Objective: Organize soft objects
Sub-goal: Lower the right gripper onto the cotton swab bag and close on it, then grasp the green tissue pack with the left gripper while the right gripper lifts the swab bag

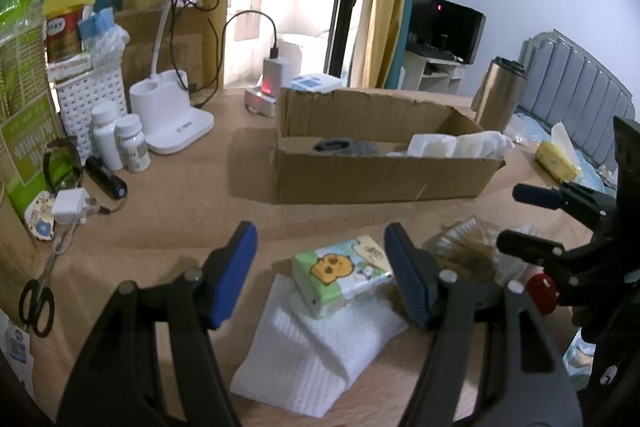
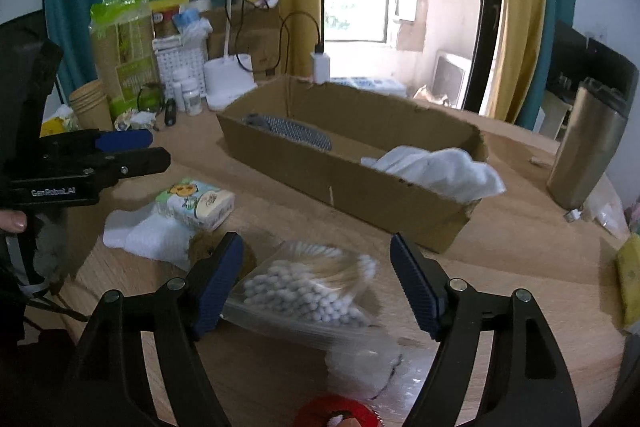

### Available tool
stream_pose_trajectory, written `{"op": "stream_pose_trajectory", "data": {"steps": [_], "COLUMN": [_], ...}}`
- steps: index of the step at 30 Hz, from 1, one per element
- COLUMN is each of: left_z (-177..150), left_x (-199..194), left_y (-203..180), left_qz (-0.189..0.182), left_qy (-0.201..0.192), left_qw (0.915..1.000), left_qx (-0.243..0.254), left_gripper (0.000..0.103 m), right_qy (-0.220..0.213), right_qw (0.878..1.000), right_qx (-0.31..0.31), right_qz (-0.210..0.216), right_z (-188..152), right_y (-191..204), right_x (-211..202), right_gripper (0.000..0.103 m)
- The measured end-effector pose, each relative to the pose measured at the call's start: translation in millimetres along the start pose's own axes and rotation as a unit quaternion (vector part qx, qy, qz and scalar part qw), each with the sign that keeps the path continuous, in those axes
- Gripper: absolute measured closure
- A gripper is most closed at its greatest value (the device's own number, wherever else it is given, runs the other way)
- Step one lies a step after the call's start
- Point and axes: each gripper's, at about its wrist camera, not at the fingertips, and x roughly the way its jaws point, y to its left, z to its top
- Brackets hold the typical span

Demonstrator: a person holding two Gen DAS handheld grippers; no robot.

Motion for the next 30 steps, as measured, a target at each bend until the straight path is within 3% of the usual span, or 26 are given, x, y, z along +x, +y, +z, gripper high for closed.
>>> {"op": "stream_pose_trajectory", "data": {"steps": [14, 16, 20, 23, 30], "left_z": [-8, -8, -9, -10, -11], "left_x": [9, 11, 17, 22, 39], "left_y": [-2, -5, -12, -18, -24], "left_qz": [-0.021, -0.024, -0.028, -0.032, -0.027], "left_qy": [0.017, 0.019, 0.031, 0.041, 0.064], "left_qw": [0.9996, 0.9995, 0.9991, 0.9986, 0.9976], "left_qx": [-0.002, -0.003, 0.003, 0.006, 0.003], "left_gripper": [0.035, 0.035, 0.032, 0.025, 0.025], "right_qy": [0.067, 0.072, 0.071, 0.066, 0.030], "right_qw": [0.997, 0.997, 0.997, 0.998, 1.000], "right_qx": [0.016, 0.017, -0.002, -0.010, -0.008], "right_qz": [0.021, 0.024, 0.014, 0.014, 0.003], "right_z": [-12, -14, -15, -15, -8], "right_y": [2, 2, 7, 9, 3], "right_x": [34, 36, 38, 36, 18], "right_gripper": [0.024, 0.028, 0.038, 0.043, 0.043]}}
